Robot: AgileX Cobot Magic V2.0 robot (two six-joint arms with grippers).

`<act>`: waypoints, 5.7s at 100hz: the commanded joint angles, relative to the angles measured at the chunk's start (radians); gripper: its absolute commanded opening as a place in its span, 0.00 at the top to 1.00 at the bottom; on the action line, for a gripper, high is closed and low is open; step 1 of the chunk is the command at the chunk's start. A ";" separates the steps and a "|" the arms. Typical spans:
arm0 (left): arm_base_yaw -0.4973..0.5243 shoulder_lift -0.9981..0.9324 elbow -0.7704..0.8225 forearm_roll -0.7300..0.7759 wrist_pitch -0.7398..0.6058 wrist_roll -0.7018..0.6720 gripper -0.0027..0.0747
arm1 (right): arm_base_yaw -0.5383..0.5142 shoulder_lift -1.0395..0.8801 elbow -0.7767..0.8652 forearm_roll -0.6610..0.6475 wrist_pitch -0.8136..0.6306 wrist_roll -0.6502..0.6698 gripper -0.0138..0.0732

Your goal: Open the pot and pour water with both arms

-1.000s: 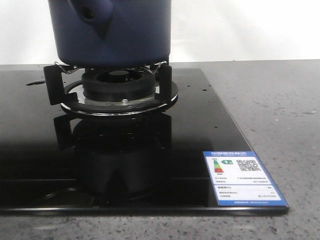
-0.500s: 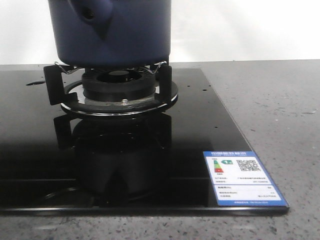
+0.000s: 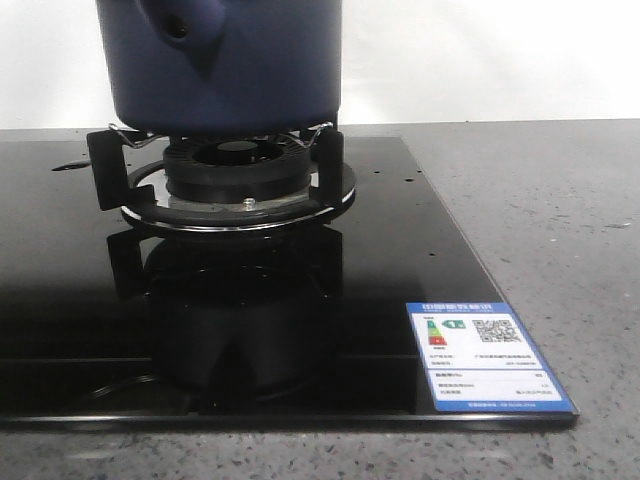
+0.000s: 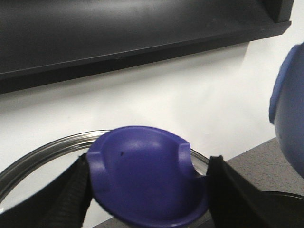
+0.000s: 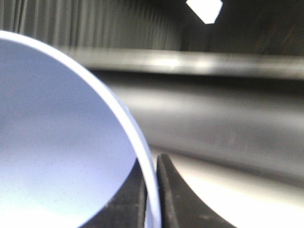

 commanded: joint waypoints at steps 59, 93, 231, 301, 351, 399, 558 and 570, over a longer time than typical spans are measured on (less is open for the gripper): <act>-0.265 -0.013 -0.040 -0.081 -0.014 -0.009 0.49 | -0.666 -0.007 -0.246 0.148 1.602 0.115 0.89; -0.287 0.010 -0.040 -0.081 -0.017 -0.009 0.49 | -0.684 0.112 -0.186 0.109 1.623 0.115 0.89; -0.384 0.163 -0.040 -0.017 0.063 -0.009 0.49 | -0.686 -0.168 -0.309 0.133 1.737 0.099 0.29; -0.384 0.163 -0.008 0.080 0.096 -0.015 0.49 | -0.686 -0.168 -0.309 0.152 1.734 0.099 0.29; -0.353 0.163 -0.010 0.102 0.100 -0.036 0.24 | -0.686 -0.168 -0.309 0.152 1.735 0.099 0.29; -0.267 0.077 -0.068 0.007 0.160 -0.036 0.15 | -0.686 -0.168 -0.309 0.164 1.735 0.099 0.29; -0.081 -0.827 0.891 -0.307 -0.433 0.131 0.99 | -0.627 -1.041 0.908 0.853 0.704 -0.589 0.91; -0.081 -0.907 0.965 -0.363 -0.433 0.131 0.99 | -0.627 -1.123 0.980 0.853 0.683 -0.589 0.91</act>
